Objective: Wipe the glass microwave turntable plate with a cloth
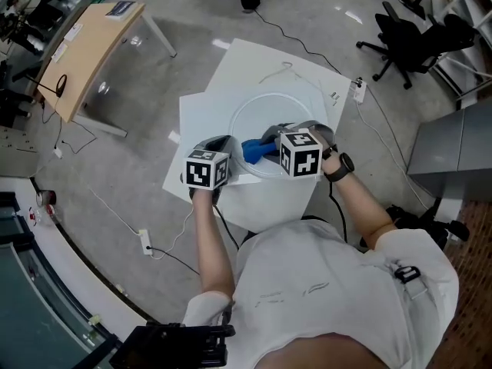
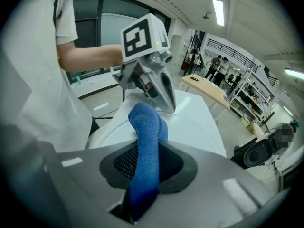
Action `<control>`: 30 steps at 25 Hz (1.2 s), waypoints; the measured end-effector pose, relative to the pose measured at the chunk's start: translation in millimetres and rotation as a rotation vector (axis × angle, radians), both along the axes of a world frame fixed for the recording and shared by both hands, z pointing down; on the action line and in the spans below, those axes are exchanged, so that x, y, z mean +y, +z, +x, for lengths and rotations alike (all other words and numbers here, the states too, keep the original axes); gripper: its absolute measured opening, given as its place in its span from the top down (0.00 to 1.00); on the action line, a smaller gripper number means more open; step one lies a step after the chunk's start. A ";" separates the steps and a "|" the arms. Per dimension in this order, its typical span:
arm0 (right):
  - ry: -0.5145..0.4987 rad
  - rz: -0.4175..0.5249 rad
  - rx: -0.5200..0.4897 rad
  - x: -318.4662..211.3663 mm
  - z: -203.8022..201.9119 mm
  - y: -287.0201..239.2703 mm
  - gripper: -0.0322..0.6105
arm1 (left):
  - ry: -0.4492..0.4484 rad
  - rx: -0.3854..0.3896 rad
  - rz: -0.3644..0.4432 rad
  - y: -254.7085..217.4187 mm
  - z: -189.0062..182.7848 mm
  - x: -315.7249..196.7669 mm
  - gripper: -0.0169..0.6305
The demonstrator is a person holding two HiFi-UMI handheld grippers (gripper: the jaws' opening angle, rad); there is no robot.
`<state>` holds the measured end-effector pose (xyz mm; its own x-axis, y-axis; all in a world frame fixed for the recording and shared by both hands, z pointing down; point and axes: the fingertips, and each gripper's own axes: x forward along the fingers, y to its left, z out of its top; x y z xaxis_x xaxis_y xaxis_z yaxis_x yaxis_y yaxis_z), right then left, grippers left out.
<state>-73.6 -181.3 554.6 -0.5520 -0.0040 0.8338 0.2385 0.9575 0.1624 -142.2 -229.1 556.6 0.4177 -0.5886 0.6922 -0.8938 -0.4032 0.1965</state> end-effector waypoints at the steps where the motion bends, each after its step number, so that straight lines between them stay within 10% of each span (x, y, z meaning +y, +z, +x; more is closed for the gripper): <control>1: 0.021 0.009 -0.009 -8.8 -6.9 0.7 0.82 | 0.000 -0.001 -0.001 0.4 0.1 0.2 0.97; 14: 0.396 0.203 -0.032 -122.8 68.5 -2.3 0.83 | 0.005 -0.009 0.007 0.8 1.9 0.9 0.97; 22: 0.246 0.069 0.093 -47.1 118.7 -4.4 0.83 | 0.006 -0.012 0.011 0.0 2.8 1.2 0.97; 30: 0.036 -0.041 0.063 30.3 57.5 -4.3 0.83 | -0.012 -0.021 0.019 -2.2 0.4 0.4 0.97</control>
